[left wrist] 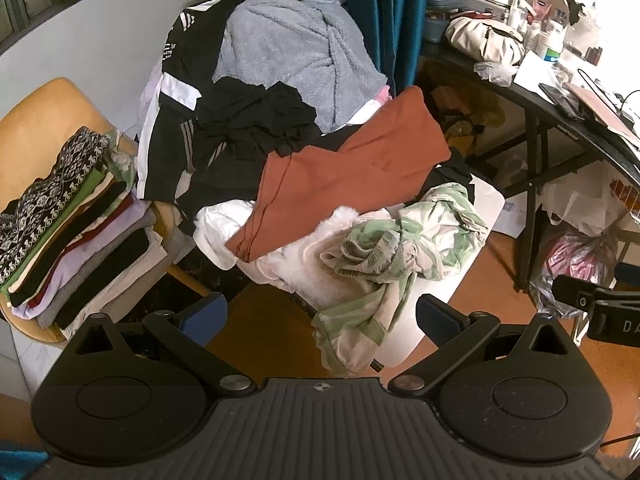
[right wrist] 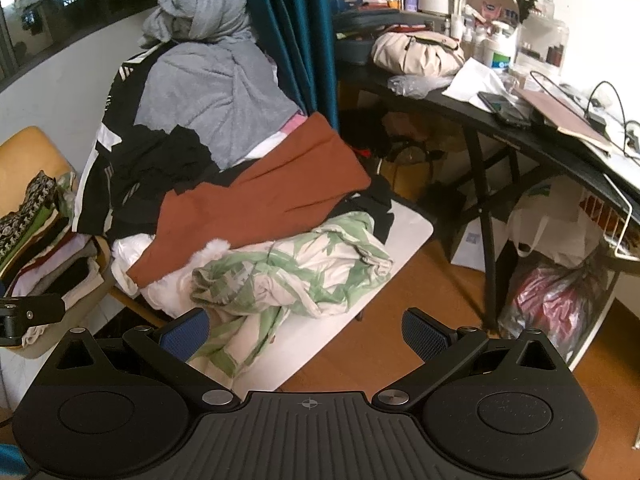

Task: Fold clothes
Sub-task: 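Move both tools down toward the rust-orange garment on the pile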

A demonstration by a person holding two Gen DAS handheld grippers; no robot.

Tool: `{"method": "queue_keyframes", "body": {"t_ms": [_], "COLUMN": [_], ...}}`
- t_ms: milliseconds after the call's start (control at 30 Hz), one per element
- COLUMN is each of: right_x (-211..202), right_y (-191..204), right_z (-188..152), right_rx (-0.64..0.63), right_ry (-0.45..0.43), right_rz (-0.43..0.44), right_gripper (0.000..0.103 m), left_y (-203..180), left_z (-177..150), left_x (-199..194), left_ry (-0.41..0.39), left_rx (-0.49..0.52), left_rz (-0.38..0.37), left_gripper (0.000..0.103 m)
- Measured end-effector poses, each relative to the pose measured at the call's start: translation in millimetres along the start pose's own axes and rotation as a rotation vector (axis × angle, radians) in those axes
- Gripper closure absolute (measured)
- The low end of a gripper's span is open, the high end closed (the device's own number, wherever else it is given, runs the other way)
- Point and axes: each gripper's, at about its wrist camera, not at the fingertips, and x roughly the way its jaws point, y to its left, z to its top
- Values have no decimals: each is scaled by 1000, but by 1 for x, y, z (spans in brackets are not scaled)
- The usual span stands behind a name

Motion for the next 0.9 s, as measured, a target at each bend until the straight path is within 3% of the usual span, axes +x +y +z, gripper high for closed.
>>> {"method": "queue_keyframes", "body": {"t_ms": [333, 667, 900], "right_x": [19, 58, 108], "right_y": [-2, -13, -11], "right_z": [-2, 25, 55], "right_rx": [42, 133, 183], "right_ry": [54, 94, 135], "right_rz": [-25, -137, -183], "right_gripper": [1, 1, 1], "left_y": [12, 14, 32], "left_z": [9, 65, 116], "left_x": [25, 88, 125], "left_ry": [57, 107, 31], "left_rx": [-18, 39, 116], "left_rz": [-20, -109, -30], "left_gripper": [1, 1, 1]}}
